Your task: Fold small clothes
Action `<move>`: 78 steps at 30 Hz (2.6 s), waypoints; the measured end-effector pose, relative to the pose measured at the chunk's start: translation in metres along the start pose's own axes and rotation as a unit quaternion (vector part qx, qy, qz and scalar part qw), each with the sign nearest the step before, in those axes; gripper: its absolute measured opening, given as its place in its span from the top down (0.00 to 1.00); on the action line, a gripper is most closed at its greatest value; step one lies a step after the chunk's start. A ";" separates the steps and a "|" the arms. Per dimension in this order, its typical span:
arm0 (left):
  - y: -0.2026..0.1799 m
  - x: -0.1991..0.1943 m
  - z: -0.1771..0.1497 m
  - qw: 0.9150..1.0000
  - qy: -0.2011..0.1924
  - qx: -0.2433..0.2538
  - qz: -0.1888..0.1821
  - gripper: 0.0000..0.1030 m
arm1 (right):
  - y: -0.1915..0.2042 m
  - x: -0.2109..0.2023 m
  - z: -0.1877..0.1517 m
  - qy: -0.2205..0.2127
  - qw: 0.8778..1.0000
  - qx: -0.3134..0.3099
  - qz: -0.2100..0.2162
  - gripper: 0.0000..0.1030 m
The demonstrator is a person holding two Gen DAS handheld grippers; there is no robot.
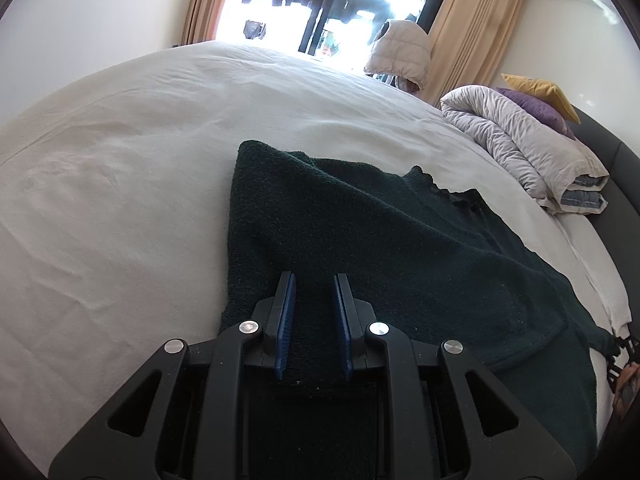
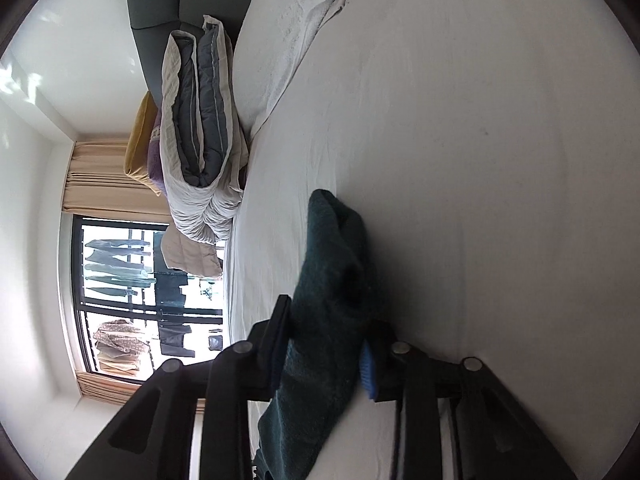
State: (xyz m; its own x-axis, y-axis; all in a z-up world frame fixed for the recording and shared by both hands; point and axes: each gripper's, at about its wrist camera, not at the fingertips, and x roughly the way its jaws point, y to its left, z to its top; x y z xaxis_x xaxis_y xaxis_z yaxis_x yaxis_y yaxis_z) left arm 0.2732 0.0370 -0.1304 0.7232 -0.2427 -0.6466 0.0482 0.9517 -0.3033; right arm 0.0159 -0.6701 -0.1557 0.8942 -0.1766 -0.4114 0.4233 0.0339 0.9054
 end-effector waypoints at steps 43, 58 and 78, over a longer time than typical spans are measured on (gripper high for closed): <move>0.061 -0.013 -0.006 0.975 -0.061 -0.169 -0.133 0.82 | 0.210 0.098 -0.623 0.210 0.697 -0.686 0.006 0.89; 0.068 -0.019 -0.010 0.972 -0.066 -0.179 -0.139 0.82 | 0.189 0.082 -0.622 0.309 0.704 -0.637 0.053 0.40; -0.051 0.021 0.018 0.996 0.070 0.054 -0.030 0.82 | 0.153 0.114 -0.366 0.301 0.893 -0.332 0.043 0.40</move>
State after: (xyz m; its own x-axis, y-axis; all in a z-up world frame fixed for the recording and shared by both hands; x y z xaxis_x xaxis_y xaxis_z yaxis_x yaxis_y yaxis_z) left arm 0.2988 -0.0134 -0.1156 0.6145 -0.3155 -0.7230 0.1674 0.9478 -0.2713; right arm 0.2363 -0.3254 -0.1025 0.7593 0.4084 -0.5066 0.1637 0.6336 0.7561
